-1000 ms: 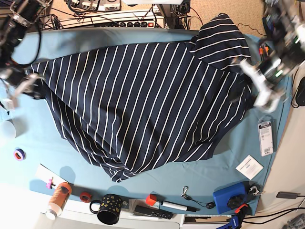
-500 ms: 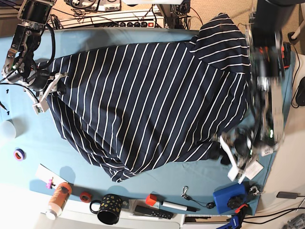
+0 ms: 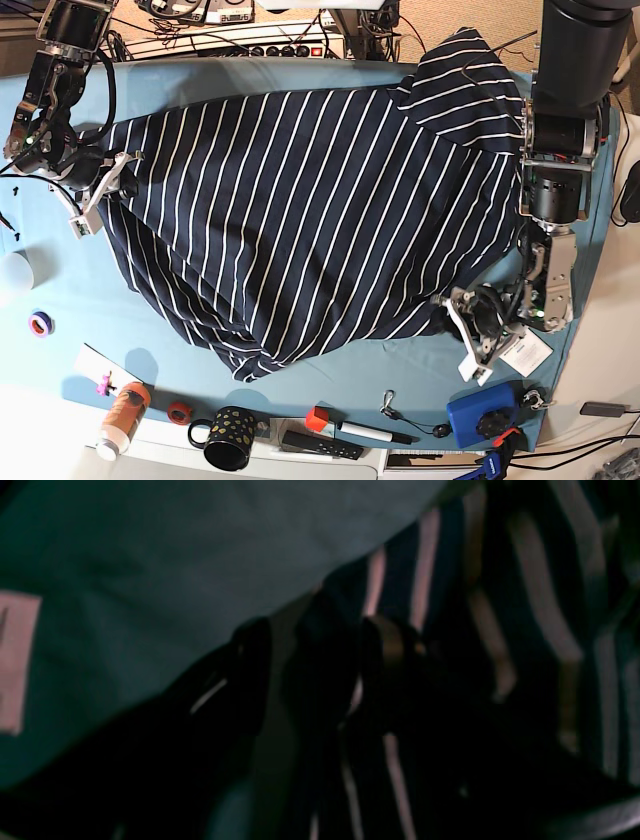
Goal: Layout the t-shirt on the table in an organized manner, then fold the t-shirt properly
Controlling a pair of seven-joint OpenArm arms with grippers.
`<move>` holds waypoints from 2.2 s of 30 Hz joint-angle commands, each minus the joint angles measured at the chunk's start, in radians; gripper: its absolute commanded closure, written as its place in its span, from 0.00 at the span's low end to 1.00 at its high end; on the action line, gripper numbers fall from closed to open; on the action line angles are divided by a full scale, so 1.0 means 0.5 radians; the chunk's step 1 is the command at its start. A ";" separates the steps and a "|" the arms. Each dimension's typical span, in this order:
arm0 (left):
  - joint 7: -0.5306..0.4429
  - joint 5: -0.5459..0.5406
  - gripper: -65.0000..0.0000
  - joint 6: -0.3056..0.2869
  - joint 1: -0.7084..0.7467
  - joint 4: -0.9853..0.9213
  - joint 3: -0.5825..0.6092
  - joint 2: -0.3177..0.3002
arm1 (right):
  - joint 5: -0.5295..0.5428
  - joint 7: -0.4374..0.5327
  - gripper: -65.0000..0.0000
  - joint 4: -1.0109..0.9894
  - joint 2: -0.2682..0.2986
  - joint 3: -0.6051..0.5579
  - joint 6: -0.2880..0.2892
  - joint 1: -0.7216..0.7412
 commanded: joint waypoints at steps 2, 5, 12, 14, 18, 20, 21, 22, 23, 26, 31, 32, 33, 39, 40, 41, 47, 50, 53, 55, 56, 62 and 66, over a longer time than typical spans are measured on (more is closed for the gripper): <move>-0.043 -0.014 0.55 -0.014 -0.060 0.027 -0.005 0.051 | 0.028 0.036 0.78 0.033 0.046 0.014 0.005 0.027; -0.115 -0.002 0.68 -0.013 -0.053 0.025 -0.005 0.122 | 0.027 0.035 0.78 0.033 0.046 0.014 0.005 0.027; -0.307 0.272 1.00 0.088 -0.103 0.027 -0.007 0.166 | -0.019 0.024 0.78 0.033 0.047 0.014 0.005 0.027; -0.294 0.347 1.00 0.227 -0.132 0.028 -0.007 0.150 | -0.024 0.032 0.78 0.033 0.047 0.014 0.005 0.027; -0.296 0.421 1.00 0.413 -0.209 0.034 -0.007 0.068 | -0.024 0.055 0.78 0.033 0.047 0.014 0.005 0.027; -0.295 0.419 1.00 0.438 -0.253 0.034 -0.007 0.008 | -0.024 0.070 0.78 0.033 0.047 0.014 0.005 0.027; -0.295 0.416 1.00 0.433 -0.272 0.034 -0.007 -0.017 | -0.024 0.076 0.78 0.033 0.047 0.014 0.005 0.027; -0.294 0.399 1.00 0.426 -0.285 0.034 -0.007 -0.038 | -0.024 0.078 0.78 0.033 0.047 0.014 0.005 0.027; -0.294 0.370 1.00 0.375 -0.288 0.034 -0.007 -0.056 | -0.024 0.079 0.78 0.033 0.047 0.014 0.005 0.027; -0.295 0.312 1.00 0.056 -0.264 0.034 -0.007 -0.081 | -0.025 0.079 0.78 0.033 0.046 0.014 0.005 0.027; -0.304 0.132 0.50 -0.146 -0.143 0.033 -0.007 -0.052 | -0.025 0.080 0.79 0.033 0.047 0.014 0.005 0.027; -0.299 0.134 0.47 -0.082 -0.110 0.033 -0.007 -0.036 | -0.024 0.079 0.78 0.033 0.046 0.014 0.005 0.027; -0.301 0.135 0.47 -0.008 -0.072 0.033 -0.006 -0.019 | -0.024 0.079 0.78 0.033 0.047 0.014 0.005 0.027; -0.314 0.140 0.47 0.130 0.118 0.033 -0.006 0.066 | -0.024 0.078 0.78 0.033 0.047 0.014 0.005 0.027; -0.316 0.140 0.47 0.130 0.133 0.033 -0.006 0.076 | -0.024 0.078 0.78 0.033 0.047 0.014 0.005 0.027; -0.317 0.140 0.47 0.130 0.143 0.033 -0.006 0.085 | -0.024 0.078 0.78 0.033 0.047 0.014 0.005 0.027; -0.394 0.140 0.56 0.201 0.136 0.033 -0.007 0.105 | -0.024 0.075 0.79 0.033 0.047 0.014 0.005 0.027; -0.391 0.140 0.80 0.219 0.127 0.033 -0.006 0.109 | -0.024 0.076 0.79 0.033 0.046 0.014 0.005 0.027; -0.397 0.143 1.00 0.222 0.124 0.033 -0.007 0.107 | -0.024 0.075 0.78 0.033 0.047 0.014 0.005 0.027; -0.407 0.156 1.00 0.265 0.109 0.033 -0.007 0.106 | -0.024 0.076 0.78 0.033 0.047 0.014 0.005 0.027; -0.407 0.164 1.00 0.313 0.094 0.033 -0.007 0.106 | -0.024 0.076 0.78 0.033 0.047 0.014 0.005 0.027; -0.405 0.164 1.00 0.469 -0.086 0.034 -0.007 0.037 | -0.027 0.073 0.78 0.033 0.047 0.014 0.005 0.027; -0.397 0.164 1.00 0.597 -0.202 0.034 -0.032 -0.057 | -0.034 0.072 0.78 0.033 0.047 0.014 0.005 0.027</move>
